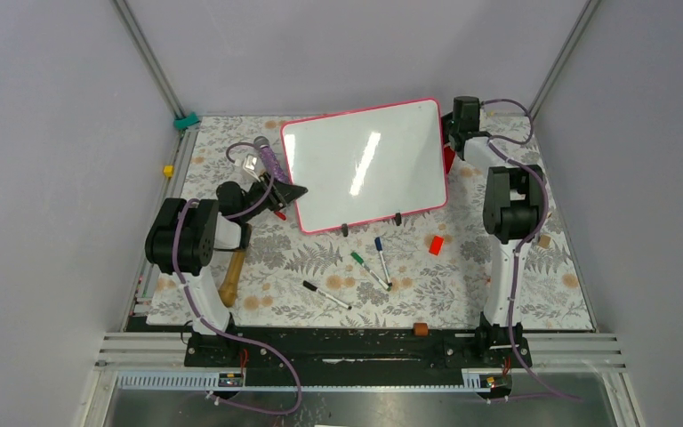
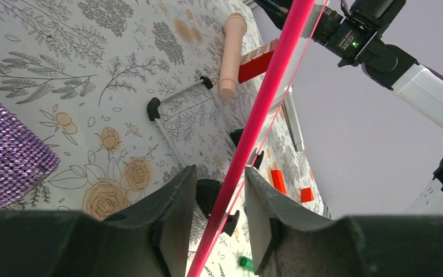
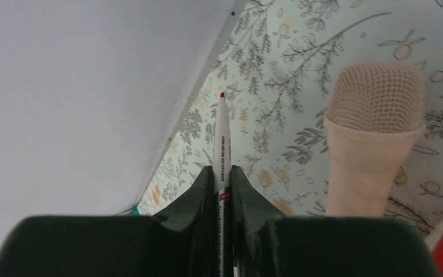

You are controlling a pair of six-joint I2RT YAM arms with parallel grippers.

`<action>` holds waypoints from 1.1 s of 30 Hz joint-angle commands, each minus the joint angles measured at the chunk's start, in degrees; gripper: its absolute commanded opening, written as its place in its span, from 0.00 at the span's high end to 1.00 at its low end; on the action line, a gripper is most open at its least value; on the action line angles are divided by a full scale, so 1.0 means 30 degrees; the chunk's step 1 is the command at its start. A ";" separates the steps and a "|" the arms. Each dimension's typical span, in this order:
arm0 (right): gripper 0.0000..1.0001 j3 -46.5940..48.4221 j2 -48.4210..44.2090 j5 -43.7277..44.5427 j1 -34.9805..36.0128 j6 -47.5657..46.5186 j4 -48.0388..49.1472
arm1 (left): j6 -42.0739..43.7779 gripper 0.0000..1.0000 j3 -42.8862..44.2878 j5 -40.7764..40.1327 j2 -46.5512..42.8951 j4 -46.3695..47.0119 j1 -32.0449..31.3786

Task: Write a sentence on the whiteboard
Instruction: Move the whiteboard to the center of the board.

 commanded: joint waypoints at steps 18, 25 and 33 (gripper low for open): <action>1.00 -0.4726 -0.5008 0.0203 -0.0369 -0.0168 0.1888 | 0.1977 0.78 -0.0826 0.0788 -0.1931 -0.1632 -0.0356; 1.00 -0.5858 -0.5986 0.0153 -0.0582 -0.0258 0.2229 | 0.2104 0.79 -0.1979 0.0775 -0.2733 -0.1492 -0.0554; 1.00 -0.6122 -0.6805 0.0579 -0.0865 -0.0816 0.1811 | 0.2260 0.77 -0.2557 0.0747 -0.3188 -0.1485 -0.0933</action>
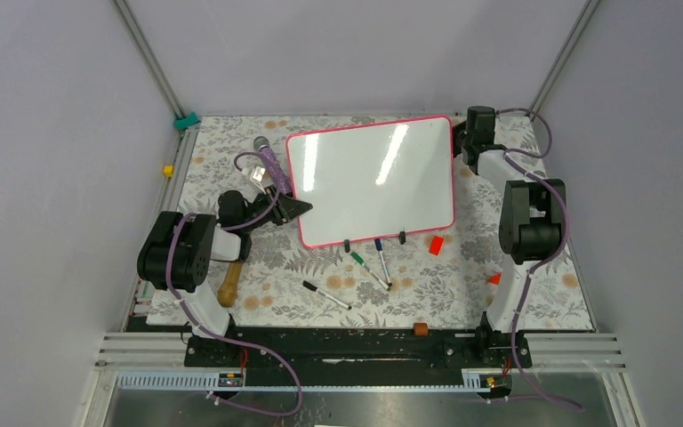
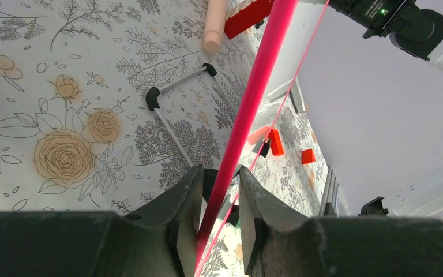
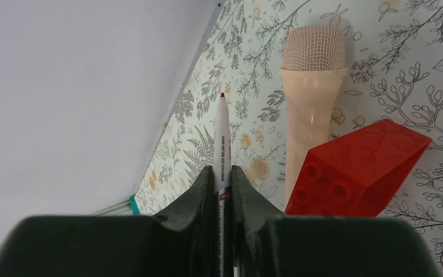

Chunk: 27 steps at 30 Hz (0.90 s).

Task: Write a sentence on the whiteboard
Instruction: Move the whiteboard to the center of the board.

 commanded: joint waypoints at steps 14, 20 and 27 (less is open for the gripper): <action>1.00 0.3033 -0.0826 -0.2012 -0.2512 -0.0574 -0.0544 | -0.0279 0.61 0.0485 -0.0121 0.0338 0.1014 -0.0210; 1.00 0.3594 0.0196 -0.2537 -0.2465 -0.0201 -0.0767 | -0.0056 0.60 0.0484 -0.0123 0.0262 0.0851 -0.0206; 1.00 0.4383 0.1230 -0.2683 -0.1818 -0.0261 -0.1146 | 0.0316 0.60 0.0590 -0.0244 0.0107 0.0324 -0.0196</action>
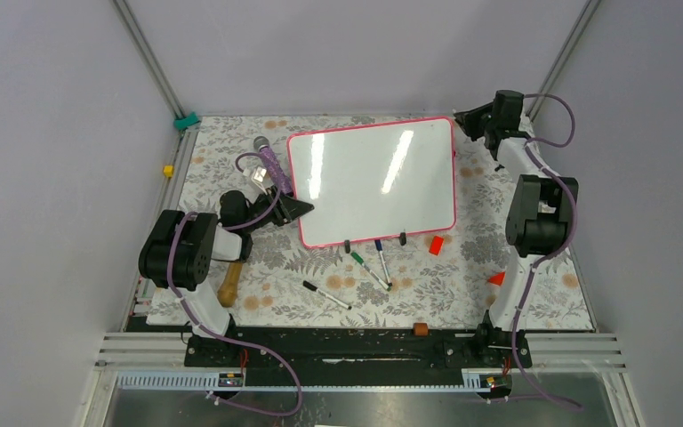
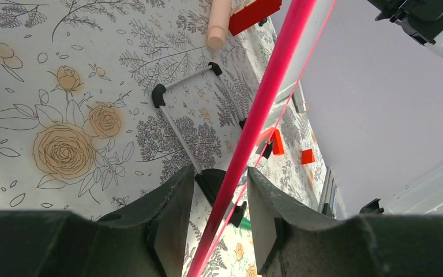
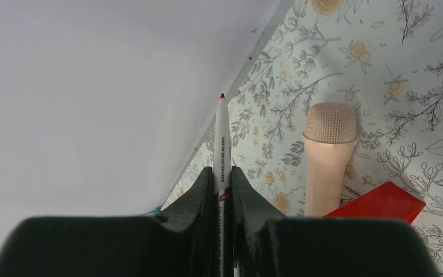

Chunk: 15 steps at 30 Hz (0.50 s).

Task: Write a sentence on the whiteboard
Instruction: Move the whiteboard to the center of the board.

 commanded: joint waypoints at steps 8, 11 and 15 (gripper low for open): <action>1.00 0.0301 0.0649 -0.0790 0.1449 0.0192 0.0181 | 0.0586 0.60 0.0546 -0.0114 -0.0108 0.0467 -0.0028; 1.00 -0.0379 0.0174 -0.0678 0.1482 0.0078 0.0369 | 0.0586 0.59 0.0426 -0.0076 -0.0174 0.0513 -0.0028; 1.00 -0.1392 -0.0711 -0.0623 0.1482 -0.0095 0.0502 | 0.0626 0.59 0.0035 0.0018 -0.0455 0.0584 -0.0076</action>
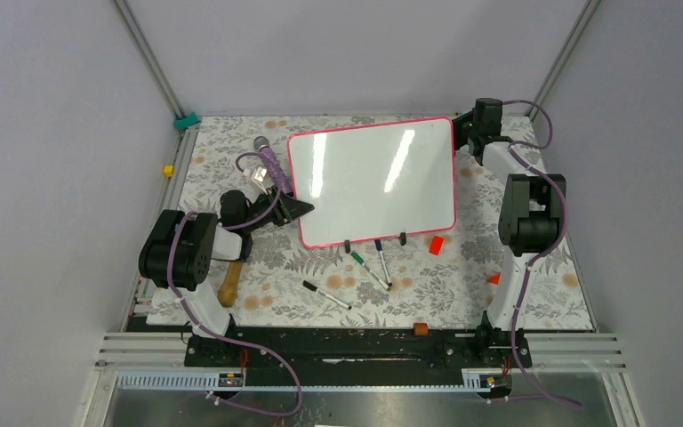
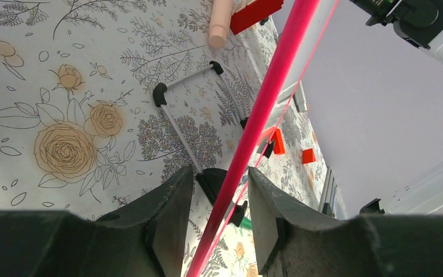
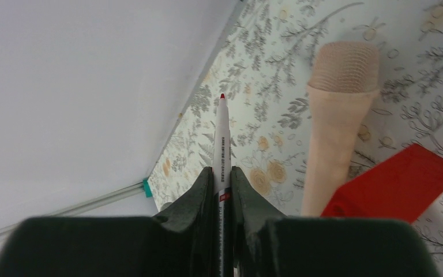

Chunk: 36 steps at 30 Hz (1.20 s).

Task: Write a sentence on the whiteboard
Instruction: Move the whiteboard to the center of the board.

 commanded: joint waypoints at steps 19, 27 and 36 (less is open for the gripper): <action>1.00 -0.5246 -0.4383 -0.0396 0.0040 0.0119 0.1935 | 0.1985 0.59 -0.1513 -0.0318 -0.2710 -0.1113 -0.0599; 1.00 -0.5971 -0.5067 -0.0237 0.0040 -0.0076 0.1783 | 0.2028 0.60 -0.2117 -0.0152 -0.3184 -0.1046 -0.0675; 1.00 -0.6006 -0.5310 0.0018 0.0032 -0.0281 0.1473 | 0.1949 0.61 -0.2938 0.0257 -0.3773 -0.0781 -0.0860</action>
